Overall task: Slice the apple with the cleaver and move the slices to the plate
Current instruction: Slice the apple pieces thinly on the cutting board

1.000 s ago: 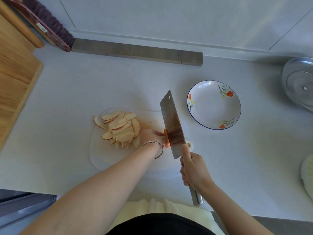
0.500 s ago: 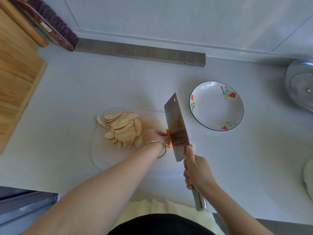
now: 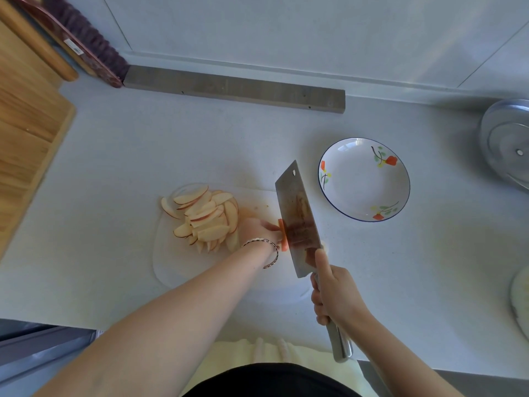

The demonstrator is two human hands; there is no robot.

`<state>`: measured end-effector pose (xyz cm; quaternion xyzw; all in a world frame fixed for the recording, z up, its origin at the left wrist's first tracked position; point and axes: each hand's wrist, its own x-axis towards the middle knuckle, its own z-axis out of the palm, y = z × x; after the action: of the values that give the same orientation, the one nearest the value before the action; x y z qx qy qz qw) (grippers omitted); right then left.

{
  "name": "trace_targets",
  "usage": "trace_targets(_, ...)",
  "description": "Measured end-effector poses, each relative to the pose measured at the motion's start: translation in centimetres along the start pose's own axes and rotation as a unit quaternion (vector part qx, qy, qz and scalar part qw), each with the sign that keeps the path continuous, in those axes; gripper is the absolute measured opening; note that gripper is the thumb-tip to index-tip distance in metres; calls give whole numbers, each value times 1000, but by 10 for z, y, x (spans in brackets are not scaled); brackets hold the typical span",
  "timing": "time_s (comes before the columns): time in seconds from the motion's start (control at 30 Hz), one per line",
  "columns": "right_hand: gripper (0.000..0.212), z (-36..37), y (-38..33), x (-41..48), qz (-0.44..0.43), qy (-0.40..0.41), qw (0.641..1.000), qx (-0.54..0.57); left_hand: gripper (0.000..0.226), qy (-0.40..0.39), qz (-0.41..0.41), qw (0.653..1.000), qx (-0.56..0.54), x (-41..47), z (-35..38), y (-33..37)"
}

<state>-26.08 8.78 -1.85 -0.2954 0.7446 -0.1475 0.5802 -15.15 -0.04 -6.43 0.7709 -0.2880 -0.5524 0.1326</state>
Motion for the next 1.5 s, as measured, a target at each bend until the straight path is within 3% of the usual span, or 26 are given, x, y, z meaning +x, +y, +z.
trace_targets(0.1, 54, 1, -8, 6, -6, -1, 1000, 11, 24, 4, -2, 1000, -10, 1, 0, -1)
trace_targets(0.23, 54, 5, -15, 17, 1, -1, 1000, 26, 4, 9, -1, 999, -38, 2, 1, -3)
trace_targets(0.67, 52, 26, 3, 24, -16, 21, 999, 19, 11, -11, 3, 997, -76, -4, -3, -8)
trace_targets(0.87, 52, 33, -5, 30, -43, 11, 997, 63, 12, 8, 81, 997, -15, -2, -17, -4)
trace_targets(0.97, 50, 34, -6, 22, -46, -11, 996, 69, 19, 91, 158, 981, 64, -1, -35, -6)
trace_targets(1.07, 50, 23, -12, 15, -51, -6, 997, 64, 22, 129, 283, 930, 195, -6, -48, -15)
trace_targets(1.13, 50, 7, -18, 11, -35, -7, 996, 83, 20, 124, 440, 835, 307, -8, -50, -21)
trace_targets(1.2, 50, -5, -21, 8, -18, -17, 995, 96, 22, 133, 602, 705, 351, -1, -44, -28)
trace_targets(1.23, 50, -9, -21, 7, -14, -20, 995, 99, 21, 133, 659, 655, 346, 1, -40, -29)
trace_targets(1.27, 51, -10, -22, 6, -11, -23, 995, 99, 19, 125, 688, 628, 342, 1, -38, -27)
trace_targets(1.37, 52, -1, -26, 9, 0, -44, 992, 115, 21, 97, 709, 589, 375, -1, -42, -23)
trace_targets(1.5, 52, 21, -39, 16, 19, -93, 986, 141, 26, 70, 652, 578, 485, 7, -70, -21)
